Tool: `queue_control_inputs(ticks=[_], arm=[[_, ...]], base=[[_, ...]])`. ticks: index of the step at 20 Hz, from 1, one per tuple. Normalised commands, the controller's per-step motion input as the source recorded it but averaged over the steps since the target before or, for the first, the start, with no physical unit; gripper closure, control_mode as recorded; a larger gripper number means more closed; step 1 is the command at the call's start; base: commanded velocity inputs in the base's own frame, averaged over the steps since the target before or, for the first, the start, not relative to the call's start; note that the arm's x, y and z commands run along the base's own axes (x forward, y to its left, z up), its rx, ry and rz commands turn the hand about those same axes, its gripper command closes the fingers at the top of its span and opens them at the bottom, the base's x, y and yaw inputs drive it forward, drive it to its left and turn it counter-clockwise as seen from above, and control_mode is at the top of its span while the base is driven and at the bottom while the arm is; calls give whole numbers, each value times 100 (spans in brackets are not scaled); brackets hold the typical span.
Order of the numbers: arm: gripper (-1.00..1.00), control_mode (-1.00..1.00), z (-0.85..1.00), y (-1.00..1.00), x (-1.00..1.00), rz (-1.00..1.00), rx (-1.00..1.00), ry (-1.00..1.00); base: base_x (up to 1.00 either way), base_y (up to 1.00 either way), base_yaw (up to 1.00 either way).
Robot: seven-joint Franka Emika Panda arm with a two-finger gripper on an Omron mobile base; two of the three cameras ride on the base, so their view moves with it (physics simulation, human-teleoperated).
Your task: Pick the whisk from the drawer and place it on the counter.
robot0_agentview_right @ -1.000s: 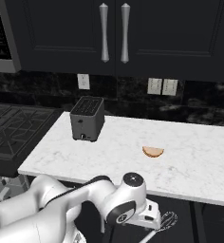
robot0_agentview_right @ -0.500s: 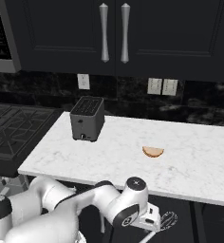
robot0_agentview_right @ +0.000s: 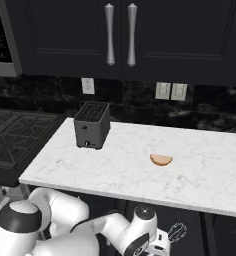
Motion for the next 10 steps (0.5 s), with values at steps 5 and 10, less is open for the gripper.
queue_control_inputs(ticks=[5, 10], arm=[[-100, -100, -19, -27, 1, 0, 2, 0], [-100, -100, -7, -3, 0, 0, 0, 0]], base=[[0, 0, 0], [0, 0, 0]])
